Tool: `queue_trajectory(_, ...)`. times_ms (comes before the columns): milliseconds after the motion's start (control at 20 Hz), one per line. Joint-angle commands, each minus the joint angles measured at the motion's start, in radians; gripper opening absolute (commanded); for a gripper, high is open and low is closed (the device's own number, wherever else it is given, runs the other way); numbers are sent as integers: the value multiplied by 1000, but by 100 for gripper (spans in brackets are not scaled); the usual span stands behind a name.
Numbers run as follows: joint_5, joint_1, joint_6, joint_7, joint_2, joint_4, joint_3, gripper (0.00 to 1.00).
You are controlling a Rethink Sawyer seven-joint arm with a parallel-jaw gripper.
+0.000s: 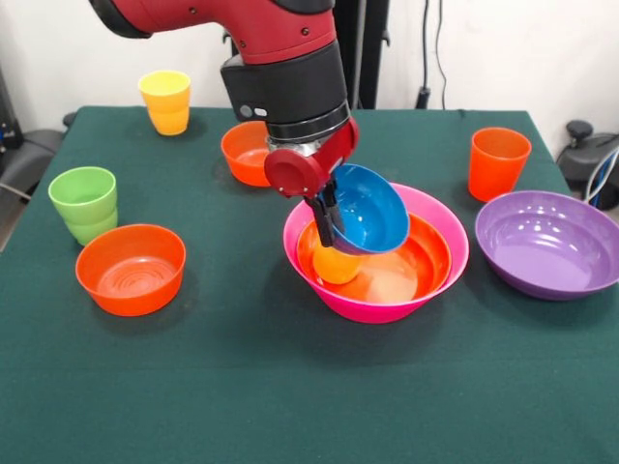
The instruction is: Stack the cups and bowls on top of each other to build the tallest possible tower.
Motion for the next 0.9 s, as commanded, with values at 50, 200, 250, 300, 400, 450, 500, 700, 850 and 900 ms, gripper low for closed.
queue_trajectory(50,-86,48,174,124,58,-38,-127,0)
queue_trajectory(200,-84,57,177,128,57,-45,-135,0)
queue_trajectory(250,-85,59,174,129,57,-45,-136,0)
queue_trajectory(300,-85,59,166,131,57,-44,-135,0)
queue_trajectory(400,-83,50,150,128,57,-35,-125,0)
queue_trajectory(450,-78,43,145,128,59,-29,-118,0)
queue_trajectory(500,-69,25,132,124,65,-17,-100,0)
queue_trajectory(700,-44,-52,65,109,105,31,-25,0)
queue_trajectory(850,-33,-105,33,104,133,57,26,0)
queue_trajectory(900,-23,-128,25,106,145,69,51,0)
